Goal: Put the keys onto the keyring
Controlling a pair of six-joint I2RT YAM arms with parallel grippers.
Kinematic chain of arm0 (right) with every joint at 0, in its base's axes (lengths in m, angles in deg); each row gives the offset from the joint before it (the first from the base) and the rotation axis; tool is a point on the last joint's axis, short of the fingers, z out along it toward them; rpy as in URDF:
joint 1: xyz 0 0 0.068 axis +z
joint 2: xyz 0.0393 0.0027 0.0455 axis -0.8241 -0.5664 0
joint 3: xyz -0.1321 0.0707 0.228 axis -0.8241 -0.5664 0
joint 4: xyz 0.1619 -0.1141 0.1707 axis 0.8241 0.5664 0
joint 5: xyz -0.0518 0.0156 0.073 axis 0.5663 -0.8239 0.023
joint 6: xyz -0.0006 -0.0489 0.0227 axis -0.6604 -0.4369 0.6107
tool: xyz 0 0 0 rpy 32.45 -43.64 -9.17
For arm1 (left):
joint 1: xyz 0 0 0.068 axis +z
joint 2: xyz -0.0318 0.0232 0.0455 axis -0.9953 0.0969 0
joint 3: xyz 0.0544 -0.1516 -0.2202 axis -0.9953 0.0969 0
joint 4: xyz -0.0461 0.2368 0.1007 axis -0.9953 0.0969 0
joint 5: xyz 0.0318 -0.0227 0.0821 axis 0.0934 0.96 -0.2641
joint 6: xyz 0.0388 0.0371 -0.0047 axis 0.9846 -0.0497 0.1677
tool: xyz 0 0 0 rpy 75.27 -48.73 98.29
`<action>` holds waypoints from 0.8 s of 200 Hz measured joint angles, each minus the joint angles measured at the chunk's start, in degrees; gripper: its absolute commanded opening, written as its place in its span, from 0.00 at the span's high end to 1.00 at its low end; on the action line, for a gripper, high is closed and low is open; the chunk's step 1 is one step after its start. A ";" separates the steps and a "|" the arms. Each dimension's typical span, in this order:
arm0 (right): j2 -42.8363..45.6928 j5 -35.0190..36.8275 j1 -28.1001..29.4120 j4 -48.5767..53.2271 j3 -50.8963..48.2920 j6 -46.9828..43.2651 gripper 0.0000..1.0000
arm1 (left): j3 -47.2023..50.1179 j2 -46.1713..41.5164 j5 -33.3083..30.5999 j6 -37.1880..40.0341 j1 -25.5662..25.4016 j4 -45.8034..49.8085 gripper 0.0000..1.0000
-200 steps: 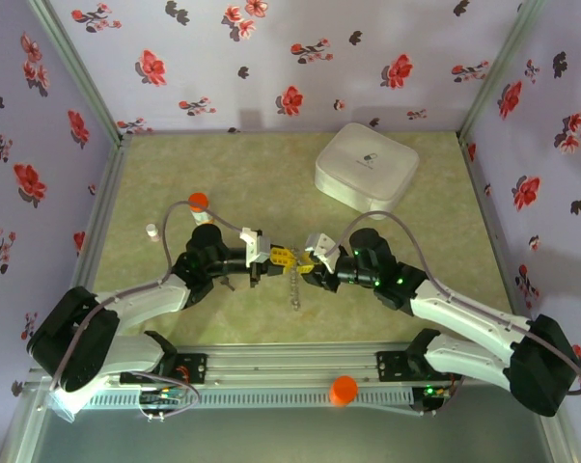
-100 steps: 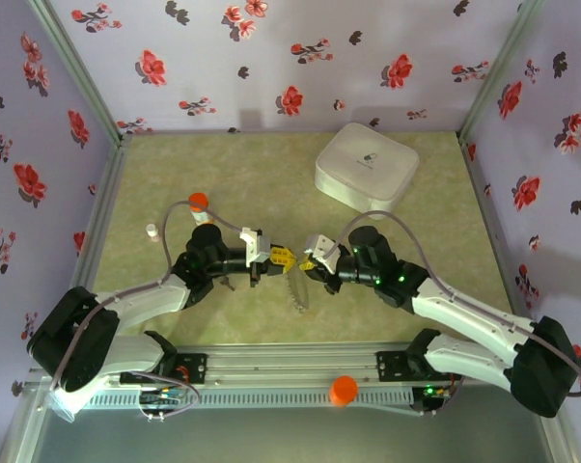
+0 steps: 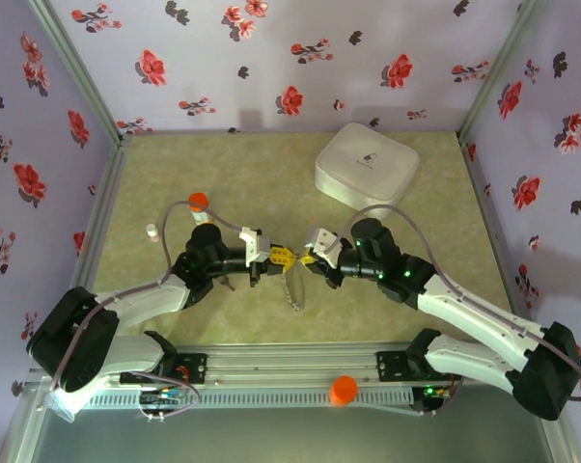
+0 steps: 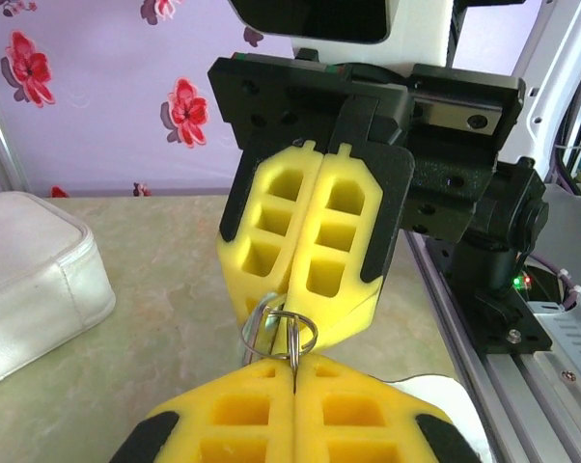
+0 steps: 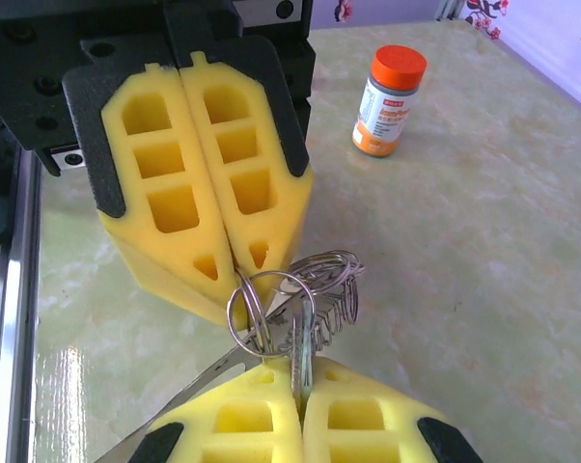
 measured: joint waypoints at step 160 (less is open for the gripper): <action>1.20 5.40 1.29 6.60 4.79 -2.78 1.00 | -0.11 -0.09 -1.25 3.96 0.24 3.15 0.62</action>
